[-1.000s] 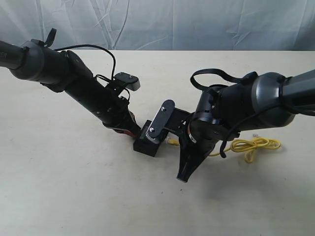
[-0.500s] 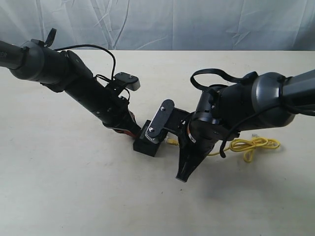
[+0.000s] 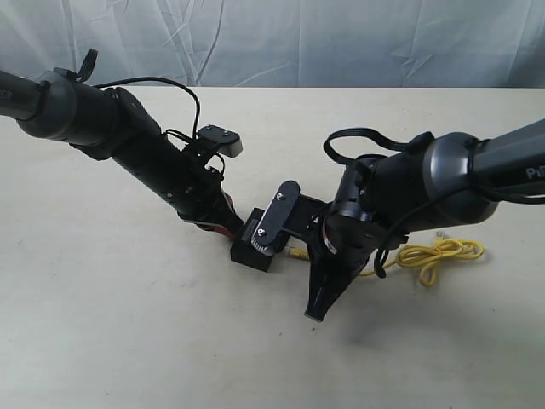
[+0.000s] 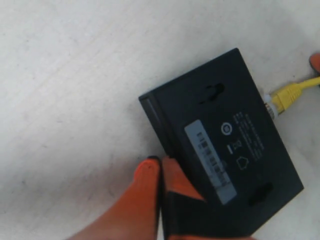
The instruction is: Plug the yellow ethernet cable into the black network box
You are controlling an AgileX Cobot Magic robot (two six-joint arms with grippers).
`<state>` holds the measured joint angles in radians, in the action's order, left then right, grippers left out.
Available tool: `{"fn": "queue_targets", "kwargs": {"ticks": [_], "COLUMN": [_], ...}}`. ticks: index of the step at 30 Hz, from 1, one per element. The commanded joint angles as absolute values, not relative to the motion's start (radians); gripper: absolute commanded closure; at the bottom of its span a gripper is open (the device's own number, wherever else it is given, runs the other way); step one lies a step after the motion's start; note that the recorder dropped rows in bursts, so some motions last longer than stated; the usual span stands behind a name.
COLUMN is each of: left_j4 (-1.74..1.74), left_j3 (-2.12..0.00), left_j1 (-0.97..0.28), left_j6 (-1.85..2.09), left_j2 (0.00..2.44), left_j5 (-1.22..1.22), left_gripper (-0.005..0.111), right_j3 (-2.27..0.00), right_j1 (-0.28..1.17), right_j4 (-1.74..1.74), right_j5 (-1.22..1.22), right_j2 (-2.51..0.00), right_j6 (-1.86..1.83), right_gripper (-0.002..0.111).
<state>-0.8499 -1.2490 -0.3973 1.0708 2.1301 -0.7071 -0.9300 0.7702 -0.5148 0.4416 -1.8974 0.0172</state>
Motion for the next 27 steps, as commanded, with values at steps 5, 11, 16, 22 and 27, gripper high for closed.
{"fn": "queue_targets", "kwargs": {"ticks": [5, 11, 16, 22, 27], "left_j4": [-0.784, -0.784, -0.784, -0.784, -0.784], "left_j3": [-1.239, -1.239, -1.239, -1.239, -1.239], "left_j1": [-0.399, -0.399, -0.399, -0.399, -0.399], "left_j6": [1.066, 1.066, 1.066, 1.066, 1.066], "left_j2": [2.158, 2.158, 2.158, 2.158, 2.158], "left_j5": [-0.654, -0.654, -0.654, -0.654, -0.654], "left_gripper": [0.107, 0.107, 0.107, 0.107, 0.107], "right_j3": [-0.933, -0.933, -0.933, -0.933, -0.933], "right_j1": [0.769, 0.769, 0.769, 0.769, 0.769], "right_j4": [-0.516, -0.516, -0.516, -0.516, -0.521], "right_j5": [0.43, 0.433, 0.433, 0.42, 0.458], "right_j2": [-1.9, -1.875, -1.859, -1.86, -1.86], "right_j6": [0.011, 0.011, 0.011, 0.011, 0.011], "right_gripper": [0.109, 0.109, 0.109, 0.109, 0.109]}}
